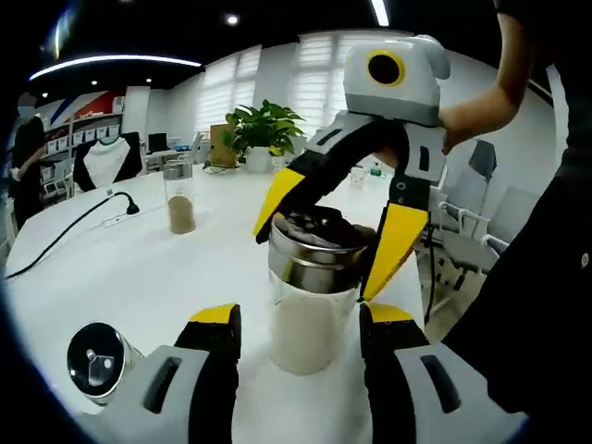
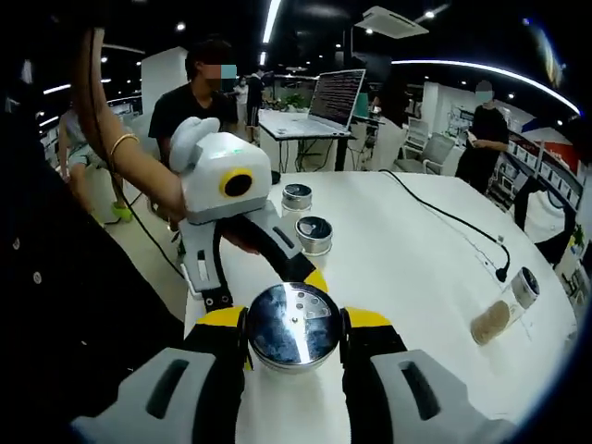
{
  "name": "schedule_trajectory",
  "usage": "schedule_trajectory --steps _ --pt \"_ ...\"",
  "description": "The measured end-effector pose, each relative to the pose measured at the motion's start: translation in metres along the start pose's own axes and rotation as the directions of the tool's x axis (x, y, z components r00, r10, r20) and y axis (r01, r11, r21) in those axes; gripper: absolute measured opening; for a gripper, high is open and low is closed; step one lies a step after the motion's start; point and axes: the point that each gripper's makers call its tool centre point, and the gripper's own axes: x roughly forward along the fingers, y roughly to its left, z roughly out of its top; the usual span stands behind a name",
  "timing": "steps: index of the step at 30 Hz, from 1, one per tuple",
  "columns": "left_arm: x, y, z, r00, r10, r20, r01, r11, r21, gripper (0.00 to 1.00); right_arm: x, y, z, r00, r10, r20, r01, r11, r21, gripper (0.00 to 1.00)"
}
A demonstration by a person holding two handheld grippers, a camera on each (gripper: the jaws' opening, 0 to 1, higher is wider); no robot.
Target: Rotate the seasoning bottle until the label or dispensing opening points toward the visible target arrow and the bottle remains upright within the marked orientation range
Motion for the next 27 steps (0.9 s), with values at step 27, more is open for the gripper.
schedule_trajectory --steps 27 --pt "0.006 0.006 -0.006 0.921 0.389 -0.013 -0.387 0.914 -0.124 0.41 -0.001 -0.017 0.007 0.916 -0.379 -0.135 0.402 0.877 0.264 0.37"
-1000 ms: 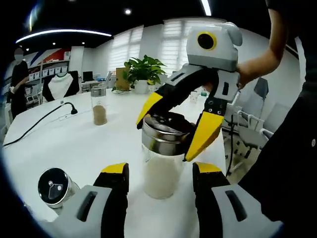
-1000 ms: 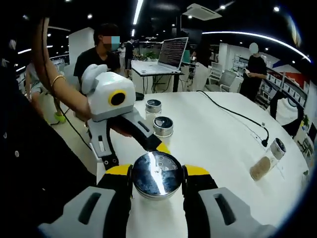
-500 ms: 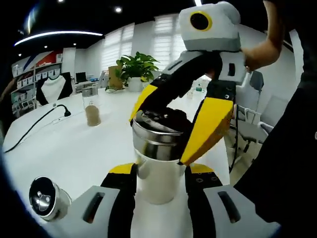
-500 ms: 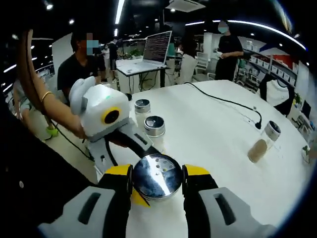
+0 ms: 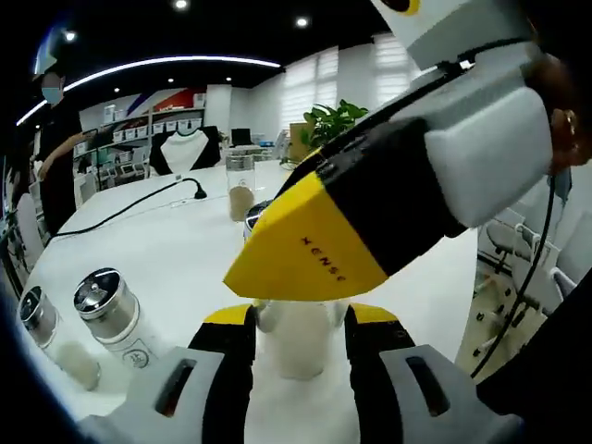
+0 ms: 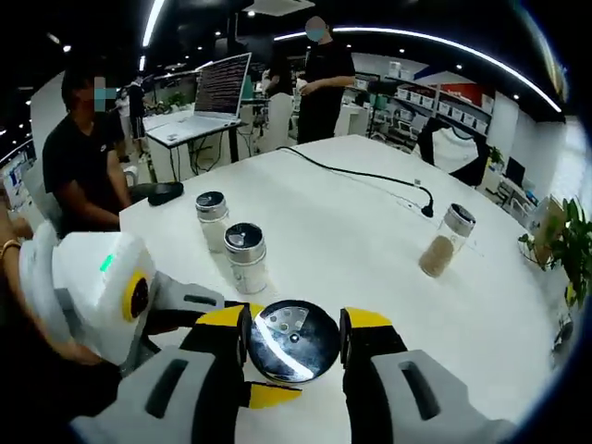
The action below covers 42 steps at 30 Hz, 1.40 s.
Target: Rotate the seasoning bottle until the label or dispensing opening points toward the visible target arrow and the bottle remains upright within the marked orientation range
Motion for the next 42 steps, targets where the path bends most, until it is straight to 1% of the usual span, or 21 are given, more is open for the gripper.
schedule_trajectory --steps 4,8,9,10,14,15,17,18,20,22,23,24,25,26,28,29,31,34,39,40,42 --pt "-0.004 0.013 -0.001 0.999 -0.044 -0.015 0.045 0.997 0.061 0.55 0.000 0.007 0.000 0.990 0.142 -0.004 -0.141 0.983 -0.121 0.37" --pt "-0.007 0.013 -0.001 0.982 -0.184 -0.032 0.185 0.981 0.058 0.57 0.000 0.016 0.002 0.968 0.249 -0.022 -0.248 0.942 -0.227 0.37" --pt "-0.008 0.010 -0.003 0.971 -0.237 -0.045 0.239 0.969 0.061 0.55 0.000 0.020 0.002 0.957 0.289 -0.030 -0.286 0.917 -0.278 0.37" --pt "-0.009 0.009 -0.004 0.965 -0.258 -0.054 0.261 0.963 0.070 0.54 0.000 0.021 0.002 0.952 0.304 -0.037 -0.302 0.911 -0.281 0.37" --pt "-0.011 0.009 -0.008 0.944 -0.319 -0.087 0.328 0.938 0.111 0.54 -0.002 0.030 0.000 0.912 0.399 -0.097 -0.406 0.840 -0.360 0.37" --pt "-0.013 0.003 -0.008 0.924 -0.372 -0.092 0.381 0.918 0.108 0.53 -0.002 0.032 0.000 0.901 0.419 -0.113 -0.428 0.818 -0.384 0.37" --pt "-0.014 -0.002 -0.008 0.908 -0.407 -0.098 0.416 0.901 0.120 0.53 -0.002 0.034 0.000 0.891 0.437 -0.126 -0.448 0.798 -0.403 0.37" --pt "-0.015 -0.006 -0.009 0.894 -0.433 -0.113 0.446 0.885 0.136 0.52 -0.002 0.035 0.000 0.885 0.446 -0.133 -0.459 0.787 -0.412 0.37" --pt "-0.015 -0.013 -0.012 0.872 -0.468 -0.142 0.487 0.856 0.173 0.50 -0.002 0.036 0.000 0.883 0.448 -0.138 -0.463 0.786 -0.411 0.37" --pt "-0.013 -0.011 -0.011 0.876 -0.457 -0.155 0.481 0.854 0.200 0.49 -0.002 0.034 0.000 0.889 0.437 -0.134 -0.453 0.802 -0.390 0.37" --pt "-0.012 -0.009 -0.010 0.884 -0.444 -0.146 0.466 0.863 0.197 0.46 -0.002 0.033 0.000 0.903 0.413 -0.119 -0.428 0.837 -0.340 0.37" --pt "-0.010 -0.005 -0.009 0.897 -0.421 -0.132 0.440 0.879 0.186 0.41 -0.002 0.033 -0.001 0.910 0.397 -0.118 -0.414 0.853 -0.317 0.37" --pt "-0.012 -0.008 -0.010 0.885 -0.445 -0.139 0.464 0.867 0.182 0.42 0.000 0.030 -0.001 0.925 0.364 -0.111 -0.381 0.885 -0.268 0.38" --pt "-0.012 -0.004 -0.009 0.903 -0.413 -0.120 0.428 0.886 0.177 0.42 0.000 0.025 -0.004 0.945 0.302 -0.127 -0.322 0.929 -0.181 0.38" --pt "-0.009 0.000 -0.007 0.929 -0.356 -0.095 0.367 0.917 0.153 0.42 0.000 0.015 -0.007 0.974 0.187 -0.128 -0.196 0.978 -0.064 0.39" --pt "-0.009 0.000 -0.008 0.933 -0.349 -0.094 0.360 0.920 0.158 0.42 0.000 0.013 -0.008 0.981 0.149 -0.128 -0.153 0.988 -0.022 0.39" --pt "-0.007 0.003 -0.006 0.955 -0.286 -0.080 0.295 0.944 0.145 0.42 -0.002 0.011 -0.007 0.991 0.076 -0.108 -0.069 0.995 0.067 0.39" --pt "-0.004 0.002 -0.005 0.972 -0.226 -0.063 0.232 0.964 0.126 0.41 0.002 0.011 -0.009 0.993 0.006 -0.117 0.004 0.997 0.080 0.41" --pt "-0.004 0.003 -0.005 0.987 -0.150 -0.052 0.154 0.983 0.097 0.41 0.009 0.008 -0.006 0.991 -0.026 -0.129 0.034 0.998 0.057 0.38" --pt "-0.003 0.003 -0.005 0.988 -0.142 -0.051 0.147 0.984 0.097 0.41 0.011 0.009 -0.005 0.992 0.008 -0.126 -0.007 1.000 0.009 0.38" --pt "-0.003 0.005 -0.004 0.990 -0.132 -0.045 0.136 0.987 0.081 0.41 0.010 0.007 -0.005 0.992 0.011 -0.127 -0.009 1.000 0.019 0.38"
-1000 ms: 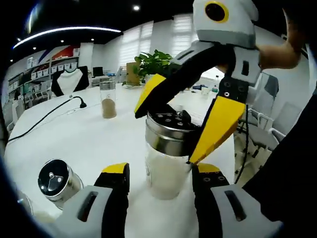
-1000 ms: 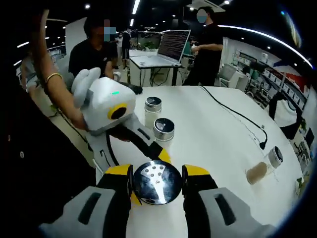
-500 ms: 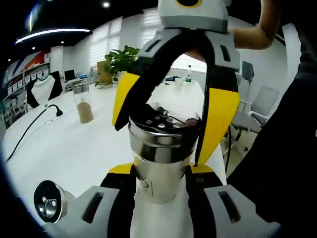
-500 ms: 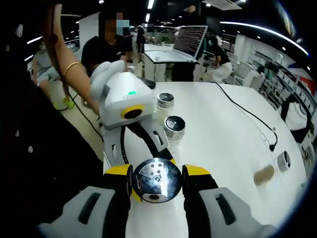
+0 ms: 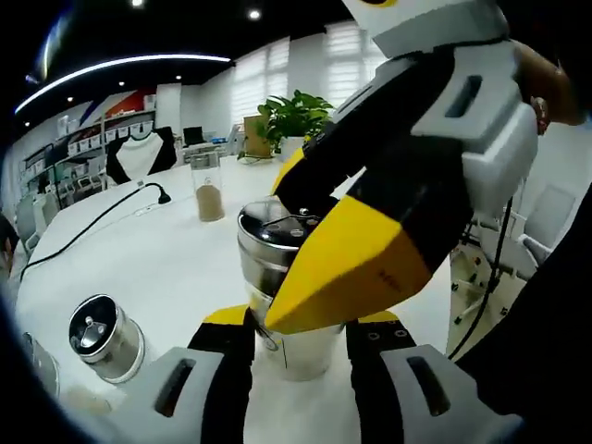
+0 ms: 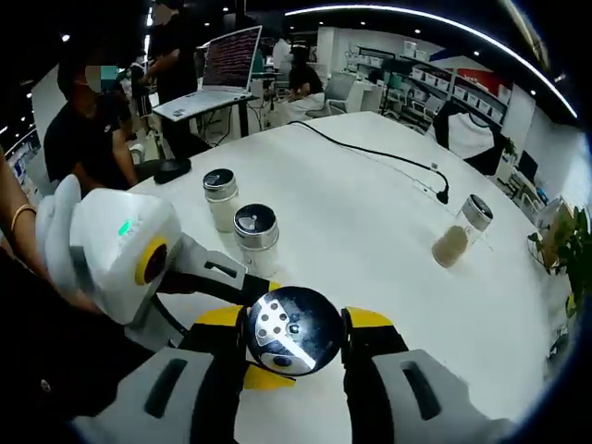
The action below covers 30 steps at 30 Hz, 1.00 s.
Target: Rotate the seasoning bottle until the label or dispensing opening points toward the visible target arrow and the bottle remains upright within the marked orientation range
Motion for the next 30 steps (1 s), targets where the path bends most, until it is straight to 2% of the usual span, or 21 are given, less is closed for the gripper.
schedule_trajectory --steps 5,6,8,9,10,11,12,13,17,19,20,21,23,25,28,30 --pt "-0.001 0.001 0.001 0.998 -0.063 0.002 0.062 0.998 0.021 0.42 -0.001 0.003 -0.001 0.991 0.131 -0.009 -0.131 0.983 -0.132 0.37" --pt "-0.002 0.002 0.001 0.997 -0.080 -0.003 0.080 0.996 0.030 0.43 -0.002 0.005 -0.001 0.986 0.169 -0.016 -0.169 0.966 -0.195 0.37" --pt "-0.003 0.002 -0.001 0.990 -0.135 -0.028 0.136 0.991 0.021 0.46 -0.002 0.009 -0.001 0.977 0.213 -0.028 -0.213 0.945 -0.249 0.37" --pt "-0.003 -0.001 -0.003 0.985 -0.171 -0.035 0.171 0.985 0.010 0.49 -0.003 0.014 -0.001 0.964 0.263 -0.037 -0.259 0.901 -0.349 0.37" --pt "-0.003 0.003 -0.003 0.983 -0.181 -0.037 0.181 0.983 0.009 0.50 -0.004 0.017 -0.001 0.958 0.282 -0.052 -0.279 0.876 -0.394 0.37" --pt "-0.003 0.005 -0.003 0.982 -0.183 -0.041 0.184 0.983 0.023 0.51 -0.006 0.024 -0.002 0.941 0.328 -0.078 -0.323 0.808 -0.492 0.37" --pt "-0.004 0.002 -0.004 0.974 -0.223 -0.051 0.225 0.973 0.042 0.53 -0.007 0.027 -0.002 0.932 0.351 -0.088 -0.341 0.770 -0.540 0.37" --pt "-0.004 0.003 -0.003 0.974 -0.219 -0.049 0.221 0.974 0.047 0.54 -0.006 0.028 -0.003 0.925 0.364 -0.106 -0.359 0.753 -0.551 0.37" --pt "-0.003 -0.004 0.001 0.962 -0.263 -0.068 0.270 0.955 0.124 0.52 -0.001 0.027 0.002 0.909 0.395 -0.133 -0.398 0.728 -0.558 0.38" --pt "-0.001 -0.008 0.001 0.960 -0.269 -0.080 0.278 0.949 0.149 0.48 -0.001 0.028 0.001 0.899 0.409 -0.157 -0.419 0.695 -0.584 0.38" --pt "-0.001 -0.004 -0.002 0.966 -0.241 -0.095 0.254 0.955 0.155 0.47 -0.002 0.029 0.001 0.894 0.415 -0.166 -0.427 0.680 -0.596 0.38" --pt "0.001 -0.004 -0.002 0.968 -0.234 -0.092 0.246 0.956 0.161 0.45 -0.002 0.029 0.000 0.893 0.417 -0.171 -0.430 0.675 -0.599 0.38" --pt "0.002 -0.002 -0.002 0.973 -0.217 -0.082 0.227 0.963 0.141 0.44 -0.001 0.027 0.001 0.891 0.420 -0.171 -0.433 0.676 -0.596 0.38" --pt "0.003 0.002 -0.001 0.988 -0.141 -0.060 0.147 0.981 0.124 0.44 -0.001 0.025 0.000 0.890 0.418 -0.181 -0.436 0.668 -0.603 0.38" --pt "0.003 0.002 0.000 0.993 -0.109 -0.051 0.115 0.987 0.116 0.44 -0.002 0.023 -0.001 0.888 0.414 -0.197 -0.440 0.649 -0.620 0.38" --pt "0.006 0.006 0.002 0.998 -0.049 -0.037 0.052 0.994 0.095 0.43 -0.002 0.020 -0.002 0.882 0.421 -0.212 -0.451 0.624 -0.638 0.38"
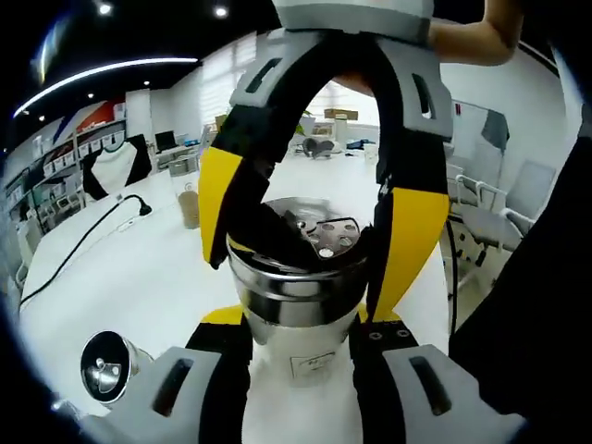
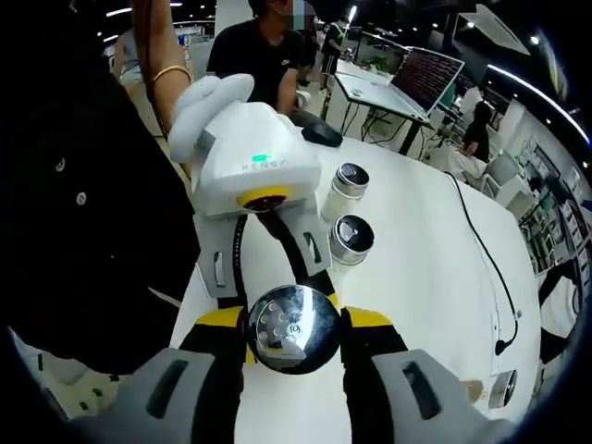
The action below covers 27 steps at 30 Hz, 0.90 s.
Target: Rotate the seasoning bottle until the label or dispensing opening points toward the visible target arrow and the bottle remains upright within the marked orientation range
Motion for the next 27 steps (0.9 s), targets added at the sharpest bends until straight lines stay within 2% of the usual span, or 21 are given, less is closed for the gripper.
schedule_trajectory --steps 2,6,7,11,15,20,23,25,27 --pt "0.002 0.004 0.001 0.999 0.033 0.007 -0.033 0.998 -0.047 0.43 -0.001 -0.004 -0.002 1.000 0.011 -0.004 -0.011 1.000 -0.010 0.37" --pt "0.006 0.011 0.005 0.997 0.079 0.012 -0.078 0.994 -0.080 0.43 -0.001 -0.010 -0.004 0.998 0.064 -0.023 -0.065 0.996 -0.068 0.37" --pt "0.006 0.014 0.007 0.994 0.108 0.015 -0.106 0.990 -0.093 0.43 -0.002 -0.013 -0.003 0.996 0.080 -0.030 -0.083 0.992 -0.092 0.37" --pt "0.008 0.029 0.011 0.977 0.215 -0.002 -0.213 0.967 -0.136 0.43 -0.004 -0.023 -0.004 0.991 0.125 -0.053 -0.132 0.978 -0.163 0.37" --pt "0.013 0.037 0.012 0.966 0.257 -0.008 -0.256 0.955 -0.151 0.43 -0.003 -0.033 -0.008 0.985 0.157 -0.067 -0.167 0.964 -0.205 0.37" --pt "0.016 0.048 0.013 0.940 0.340 -0.023 -0.339 0.924 -0.176 0.43 -0.003 -0.039 -0.010 0.980 0.187 -0.073 -0.200 0.946 -0.257 0.37" --pt "0.019 0.051 0.012 0.932 0.363 -0.025 -0.360 0.912 -0.196 0.43 -0.001 -0.039 -0.009 0.977 0.203 -0.073 -0.215 0.934 -0.286 0.37" --pt "0.018 0.053 0.011 0.923 0.384 -0.025 -0.380 0.900 -0.213 0.43 0.000 -0.040 -0.009 0.977 0.201 -0.067 -0.211 0.933 -0.290 0.37" --pt "0.019 0.055 0.012 0.920 0.392 -0.029 -0.389 0.897 -0.211 0.43 -0.001 -0.042 -0.010 0.977 0.206 -0.052 -0.212 0.934 -0.286 0.38"
